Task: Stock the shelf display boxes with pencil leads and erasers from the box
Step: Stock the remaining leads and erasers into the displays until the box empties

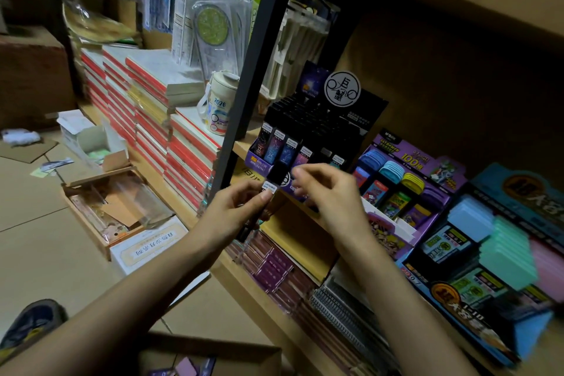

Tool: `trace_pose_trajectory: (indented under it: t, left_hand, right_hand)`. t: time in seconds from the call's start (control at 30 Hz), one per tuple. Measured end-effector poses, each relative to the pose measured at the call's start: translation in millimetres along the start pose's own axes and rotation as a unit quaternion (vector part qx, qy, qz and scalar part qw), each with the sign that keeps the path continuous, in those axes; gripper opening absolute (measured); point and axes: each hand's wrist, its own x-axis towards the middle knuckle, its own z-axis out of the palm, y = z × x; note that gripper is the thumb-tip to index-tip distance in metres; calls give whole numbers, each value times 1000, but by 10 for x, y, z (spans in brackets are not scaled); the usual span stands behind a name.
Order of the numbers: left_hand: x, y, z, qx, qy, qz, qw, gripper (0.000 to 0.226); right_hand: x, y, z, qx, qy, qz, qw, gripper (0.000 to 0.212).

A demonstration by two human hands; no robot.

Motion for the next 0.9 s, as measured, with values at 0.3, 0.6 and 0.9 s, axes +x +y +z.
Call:
trace_pose_trajectory:
  t: [0.3,0.6,0.9]
  left_hand:
    - [156,-4,213,81,-34,29,996,25]
    - [665,-51,-24,355,129,74,923,89]
    - [772,-156,46,362,147,83,917,77]
  right_hand:
    - [22,9,-181,73,40,41,996,7]
    - [488,-22,-620,-79,221,-94,967,9]
    - [582,80,-441,-92,202,-119,968,9]
